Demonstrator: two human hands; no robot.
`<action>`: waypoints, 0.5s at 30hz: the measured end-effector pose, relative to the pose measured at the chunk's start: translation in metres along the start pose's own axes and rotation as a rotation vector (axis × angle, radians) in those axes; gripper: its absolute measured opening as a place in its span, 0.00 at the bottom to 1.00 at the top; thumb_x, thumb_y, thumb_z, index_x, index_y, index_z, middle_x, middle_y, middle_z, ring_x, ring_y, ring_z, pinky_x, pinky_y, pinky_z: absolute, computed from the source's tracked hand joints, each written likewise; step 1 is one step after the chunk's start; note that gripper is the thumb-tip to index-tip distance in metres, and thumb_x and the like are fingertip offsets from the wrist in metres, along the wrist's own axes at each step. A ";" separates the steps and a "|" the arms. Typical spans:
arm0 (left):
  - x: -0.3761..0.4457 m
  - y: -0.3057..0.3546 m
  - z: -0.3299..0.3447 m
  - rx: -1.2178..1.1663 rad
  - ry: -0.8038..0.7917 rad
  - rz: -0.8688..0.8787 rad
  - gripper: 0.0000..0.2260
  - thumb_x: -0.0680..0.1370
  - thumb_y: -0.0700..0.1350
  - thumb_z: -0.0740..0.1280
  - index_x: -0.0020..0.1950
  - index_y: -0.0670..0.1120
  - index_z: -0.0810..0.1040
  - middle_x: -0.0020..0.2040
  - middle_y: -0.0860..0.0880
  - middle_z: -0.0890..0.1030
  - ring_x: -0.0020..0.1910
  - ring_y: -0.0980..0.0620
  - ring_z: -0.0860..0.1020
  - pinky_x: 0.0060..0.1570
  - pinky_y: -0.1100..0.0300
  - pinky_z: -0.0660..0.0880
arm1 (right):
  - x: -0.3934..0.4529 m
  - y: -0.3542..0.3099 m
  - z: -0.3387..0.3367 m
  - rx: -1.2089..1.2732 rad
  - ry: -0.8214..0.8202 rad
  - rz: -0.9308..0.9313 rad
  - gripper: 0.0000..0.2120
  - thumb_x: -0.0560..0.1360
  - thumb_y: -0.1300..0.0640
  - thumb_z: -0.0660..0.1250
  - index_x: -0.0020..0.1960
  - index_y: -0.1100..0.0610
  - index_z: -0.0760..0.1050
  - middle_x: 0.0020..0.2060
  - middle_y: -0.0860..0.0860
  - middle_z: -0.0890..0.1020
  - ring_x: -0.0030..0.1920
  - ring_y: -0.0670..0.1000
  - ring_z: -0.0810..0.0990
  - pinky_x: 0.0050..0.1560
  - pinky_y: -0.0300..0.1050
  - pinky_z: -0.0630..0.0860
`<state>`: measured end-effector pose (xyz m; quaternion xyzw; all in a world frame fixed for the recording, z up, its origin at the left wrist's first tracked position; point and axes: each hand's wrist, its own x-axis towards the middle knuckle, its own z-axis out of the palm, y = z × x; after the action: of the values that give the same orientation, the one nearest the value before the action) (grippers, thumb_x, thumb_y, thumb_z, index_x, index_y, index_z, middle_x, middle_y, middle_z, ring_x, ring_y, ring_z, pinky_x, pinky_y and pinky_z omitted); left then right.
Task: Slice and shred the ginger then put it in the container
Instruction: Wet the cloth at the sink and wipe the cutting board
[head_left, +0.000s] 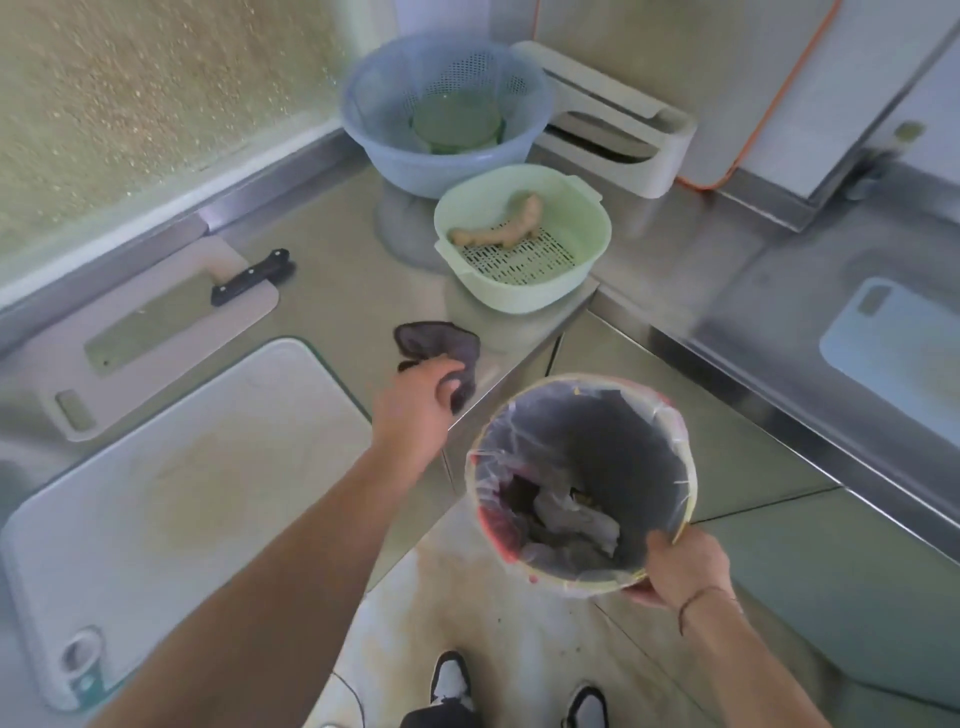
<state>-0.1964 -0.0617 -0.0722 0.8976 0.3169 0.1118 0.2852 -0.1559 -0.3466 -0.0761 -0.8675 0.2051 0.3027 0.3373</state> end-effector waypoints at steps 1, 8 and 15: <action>-0.020 0.015 0.010 -0.079 -0.069 0.062 0.12 0.81 0.40 0.67 0.61 0.51 0.84 0.56 0.46 0.85 0.53 0.43 0.82 0.51 0.61 0.71 | -0.002 -0.001 -0.003 0.020 -0.004 0.022 0.07 0.77 0.61 0.60 0.49 0.66 0.73 0.42 0.63 0.80 0.26 0.60 0.83 0.22 0.46 0.78; -0.080 0.017 -0.010 -0.233 -0.044 0.341 0.16 0.71 0.34 0.61 0.48 0.51 0.81 0.48 0.54 0.83 0.45 0.51 0.81 0.48 0.55 0.78 | 0.004 0.000 -0.011 -0.006 -0.051 -0.027 0.08 0.77 0.62 0.59 0.52 0.65 0.73 0.41 0.63 0.81 0.24 0.58 0.82 0.19 0.41 0.75; -0.016 -0.046 -0.042 0.238 0.175 0.155 0.13 0.75 0.37 0.59 0.53 0.40 0.82 0.49 0.38 0.81 0.43 0.34 0.79 0.45 0.45 0.76 | -0.002 0.004 -0.007 -0.013 -0.117 -0.071 0.06 0.77 0.63 0.59 0.45 0.63 0.73 0.44 0.64 0.80 0.24 0.56 0.82 0.19 0.39 0.75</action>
<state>-0.2479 -0.0240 -0.0647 0.9337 0.2812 0.1730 0.1388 -0.1568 -0.3543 -0.0730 -0.8573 0.1523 0.3419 0.3536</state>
